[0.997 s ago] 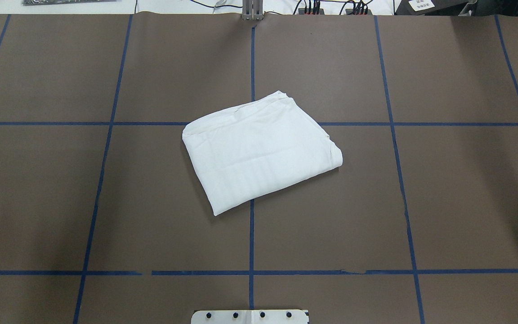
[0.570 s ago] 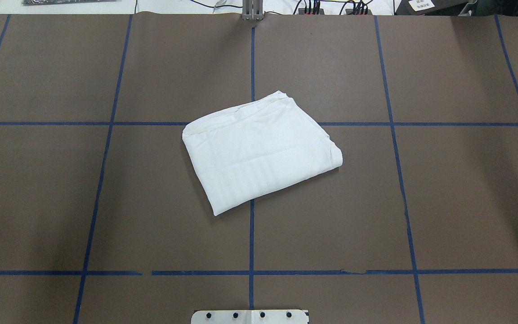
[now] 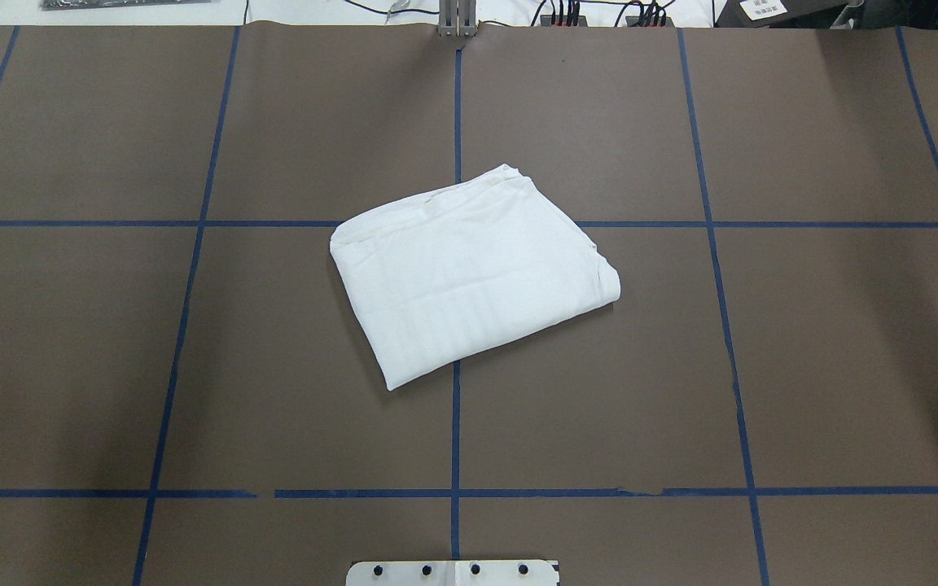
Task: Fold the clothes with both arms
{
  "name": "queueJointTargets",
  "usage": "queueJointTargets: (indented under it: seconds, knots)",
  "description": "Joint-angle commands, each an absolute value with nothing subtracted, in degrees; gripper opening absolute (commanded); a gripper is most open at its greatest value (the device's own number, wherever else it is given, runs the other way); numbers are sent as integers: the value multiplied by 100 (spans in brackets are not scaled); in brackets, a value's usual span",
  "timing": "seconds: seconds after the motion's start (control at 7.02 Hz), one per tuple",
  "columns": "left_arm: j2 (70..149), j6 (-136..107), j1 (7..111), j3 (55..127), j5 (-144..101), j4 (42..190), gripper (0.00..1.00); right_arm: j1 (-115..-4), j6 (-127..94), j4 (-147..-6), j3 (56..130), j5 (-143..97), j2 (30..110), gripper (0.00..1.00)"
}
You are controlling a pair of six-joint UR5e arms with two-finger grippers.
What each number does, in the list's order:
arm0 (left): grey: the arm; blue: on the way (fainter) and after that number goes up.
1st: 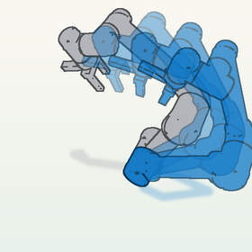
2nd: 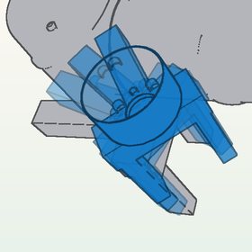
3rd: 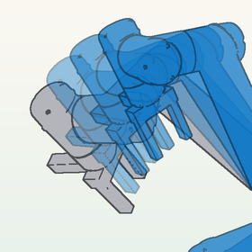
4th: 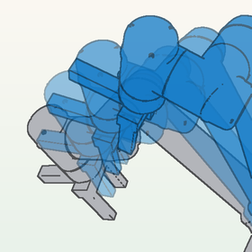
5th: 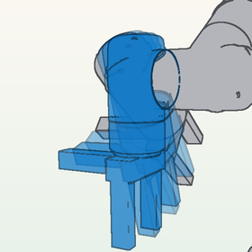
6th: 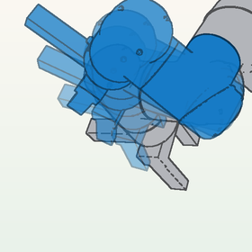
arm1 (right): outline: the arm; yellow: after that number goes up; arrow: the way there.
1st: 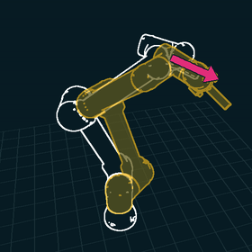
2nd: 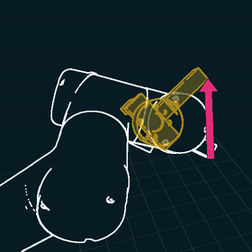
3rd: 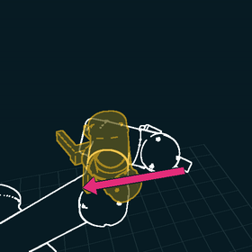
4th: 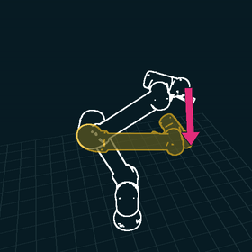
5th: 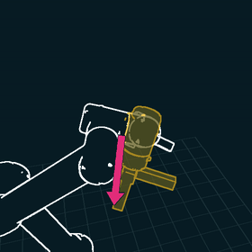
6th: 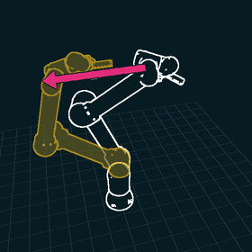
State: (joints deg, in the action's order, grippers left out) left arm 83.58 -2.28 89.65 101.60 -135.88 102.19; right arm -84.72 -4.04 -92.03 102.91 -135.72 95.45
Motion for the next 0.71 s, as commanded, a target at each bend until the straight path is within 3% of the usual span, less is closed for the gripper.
queueJointTargets:
  seconds: [0.0,0.57]
  knots:
    - [8358,-229,8965,10178,-13597,10222,100,-8473,-396,-9202,10301,-13553,9553,100]
    - [8411,-220,8965,10151,-13597,10239,100,-8473,-396,-9211,10266,-13518,9580,100]
